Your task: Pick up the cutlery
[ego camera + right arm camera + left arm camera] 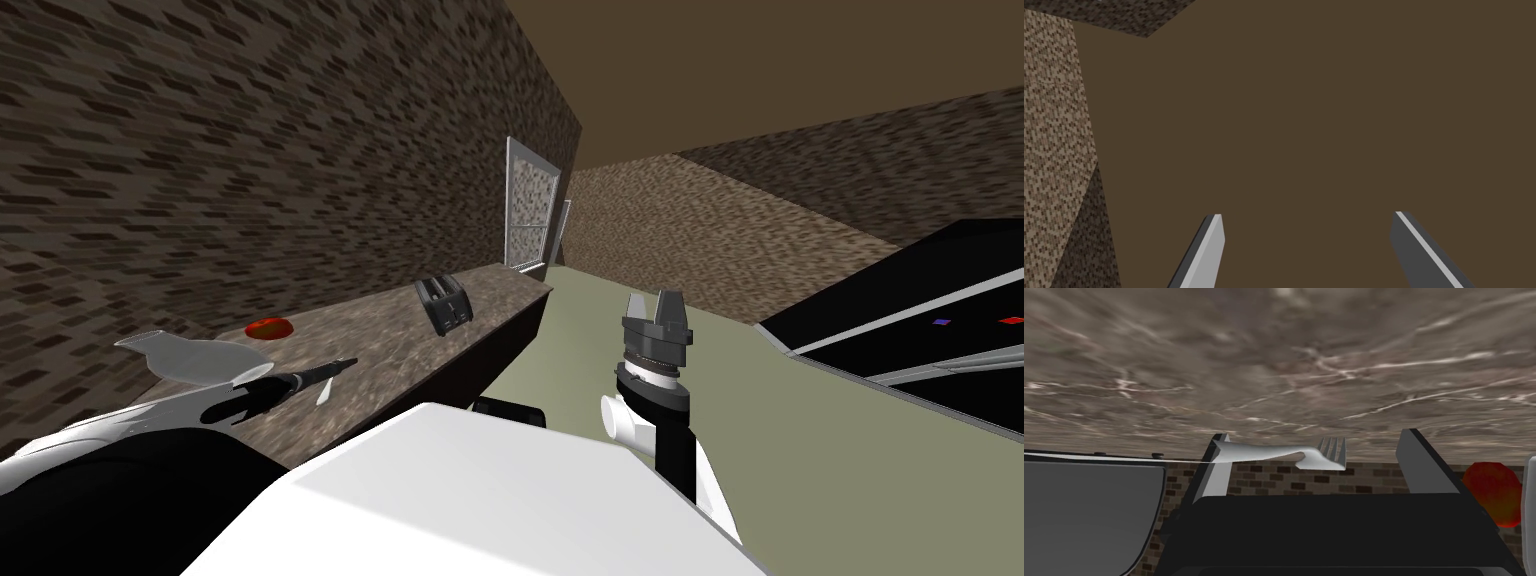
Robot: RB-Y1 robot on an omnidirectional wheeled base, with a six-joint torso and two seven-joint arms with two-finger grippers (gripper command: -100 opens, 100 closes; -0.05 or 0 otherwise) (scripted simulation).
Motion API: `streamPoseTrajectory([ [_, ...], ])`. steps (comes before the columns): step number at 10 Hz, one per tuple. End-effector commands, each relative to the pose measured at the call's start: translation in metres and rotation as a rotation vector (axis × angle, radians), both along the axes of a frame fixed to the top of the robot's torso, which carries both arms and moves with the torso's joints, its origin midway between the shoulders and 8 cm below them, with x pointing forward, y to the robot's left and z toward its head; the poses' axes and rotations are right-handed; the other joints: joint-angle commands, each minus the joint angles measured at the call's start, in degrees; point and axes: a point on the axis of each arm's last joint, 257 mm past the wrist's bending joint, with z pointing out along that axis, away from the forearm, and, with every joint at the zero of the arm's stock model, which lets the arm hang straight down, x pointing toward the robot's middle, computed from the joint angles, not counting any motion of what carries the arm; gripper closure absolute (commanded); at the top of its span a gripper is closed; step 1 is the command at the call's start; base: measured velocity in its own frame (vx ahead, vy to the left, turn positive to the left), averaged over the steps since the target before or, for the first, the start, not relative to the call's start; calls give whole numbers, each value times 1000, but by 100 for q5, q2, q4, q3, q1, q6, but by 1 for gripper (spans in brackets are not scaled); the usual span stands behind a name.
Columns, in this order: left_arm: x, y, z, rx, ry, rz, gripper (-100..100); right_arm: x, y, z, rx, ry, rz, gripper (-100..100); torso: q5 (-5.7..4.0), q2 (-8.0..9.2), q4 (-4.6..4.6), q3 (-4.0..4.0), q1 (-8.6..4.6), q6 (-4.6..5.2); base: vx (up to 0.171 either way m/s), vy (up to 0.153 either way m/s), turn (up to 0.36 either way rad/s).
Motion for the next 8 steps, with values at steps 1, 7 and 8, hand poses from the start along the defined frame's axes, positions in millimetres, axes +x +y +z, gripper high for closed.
streamPoseTrajectory([
  [1, -10, 6, 1, -4, -1, -2, -100, 0, 0, 0, 0, 0, 0, 0, 0, 0, 0, 0, 0, 0, 59, -54, -6],
  [7, -6, 4, 2, -5, -3, 2, 100, 0, 0, 0, 0, 0, 0, 0, 12, 21, 4, 12, 34, 5, 4, -2, 3],
  [8, -6, 4, 2, -5, -3, 2, 0, 0, 0, 0, 0, 0, 0, 0, 13, 22, 3, 12, 36, 5, 0, 0, 0],
])
